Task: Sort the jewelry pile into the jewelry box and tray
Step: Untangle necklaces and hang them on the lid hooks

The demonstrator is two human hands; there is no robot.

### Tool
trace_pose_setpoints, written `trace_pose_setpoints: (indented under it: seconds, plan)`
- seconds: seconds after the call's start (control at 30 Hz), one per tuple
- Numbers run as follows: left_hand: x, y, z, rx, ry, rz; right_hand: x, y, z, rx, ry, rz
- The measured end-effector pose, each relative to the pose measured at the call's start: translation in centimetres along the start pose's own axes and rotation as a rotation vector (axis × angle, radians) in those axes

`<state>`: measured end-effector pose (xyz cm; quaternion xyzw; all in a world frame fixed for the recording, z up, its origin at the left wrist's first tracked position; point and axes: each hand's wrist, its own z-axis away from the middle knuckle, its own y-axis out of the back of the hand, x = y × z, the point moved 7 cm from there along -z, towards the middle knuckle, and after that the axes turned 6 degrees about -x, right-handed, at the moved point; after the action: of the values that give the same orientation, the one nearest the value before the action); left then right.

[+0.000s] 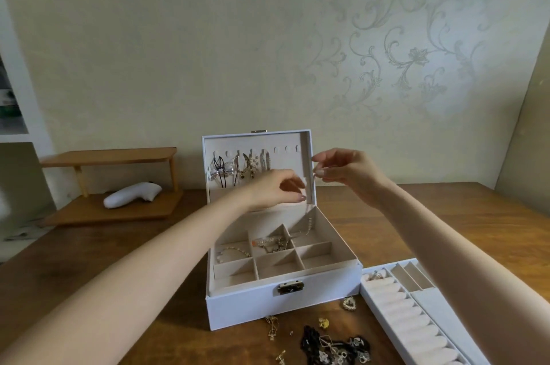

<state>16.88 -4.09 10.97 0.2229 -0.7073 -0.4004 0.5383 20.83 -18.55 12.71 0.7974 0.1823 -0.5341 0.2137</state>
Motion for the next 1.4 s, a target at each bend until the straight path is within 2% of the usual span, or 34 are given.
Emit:
trace_pose_setpoints:
  seconds: [0.13,0.23,0.33,0.5,0.63,0.73,0.77,0.87,0.93,1.17,1.4]
  plan:
    - [0.7,0.1,-0.9,0.149,-0.098,0.263,-1.4,-0.8,-0.3,0.003,0.031,0.067]
    - [0.7,1.2,-0.8,0.242,-0.109,0.313,-1.8,-0.3,-0.3,0.047,0.016,0.094]
    - [1.4,2.7,-0.1,0.335,-0.1,0.192,-1.8,0.0,-0.4,0.077,-0.008,0.12]
    - [3.3,4.8,1.2,0.469,-0.04,-0.184,-2.3,-0.9,-0.5,0.044,-0.019,0.211]
    - [3.6,5.2,1.1,0.367,-0.017,-0.29,-2.9,-1.6,-0.7,0.003,-0.018,0.416]
    - [2.5,4.9,0.9,0.274,0.046,-0.39,-2.8,-1.1,-0.6,0.002,-0.057,0.472]
    - [2.1,4.8,1.0,0.274,0.045,-0.373,-2.8,-0.9,-0.5,-0.001,-0.072,0.458]
    - [1.9,3.3,0.6,0.216,-0.048,-0.082,-2.9,-1.1,-0.2,-0.014,-0.062,0.322]
    - [2.2,1.7,0.2,0.166,-0.079,0.019,-3.3,-1.4,-0.3,0.002,-0.035,0.243]
    - [1.7,2.2,0.4,0.298,-0.116,0.25,-4.0,-0.8,-0.5,0.062,0.019,0.19]
    - [0.5,3.0,0.9,0.311,-0.085,0.167,-2.2,-1.1,-0.6,0.033,0.003,0.319]
